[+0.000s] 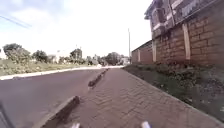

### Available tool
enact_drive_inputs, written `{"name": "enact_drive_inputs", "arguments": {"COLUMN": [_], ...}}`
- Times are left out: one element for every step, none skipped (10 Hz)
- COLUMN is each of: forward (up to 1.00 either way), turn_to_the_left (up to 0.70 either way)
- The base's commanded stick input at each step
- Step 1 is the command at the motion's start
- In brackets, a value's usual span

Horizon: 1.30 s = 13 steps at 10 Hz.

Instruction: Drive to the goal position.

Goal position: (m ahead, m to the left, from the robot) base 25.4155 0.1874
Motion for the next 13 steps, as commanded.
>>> {"name": "enact_drive_inputs", "arguments": {"forward": [0.70, 0.70, 0.70, 0.70, 0.70, 0.70, 0.70, 0.70, 0.70, 0.70, 0.70, 0.70, 0.68], "turn_to_the_left": [0.00, 0.00, 0.00, 0.00, 0.00, 0.00, 0.00, 0.00, 0.00, 0.00, 0.00, 0.00, -0.03]}}
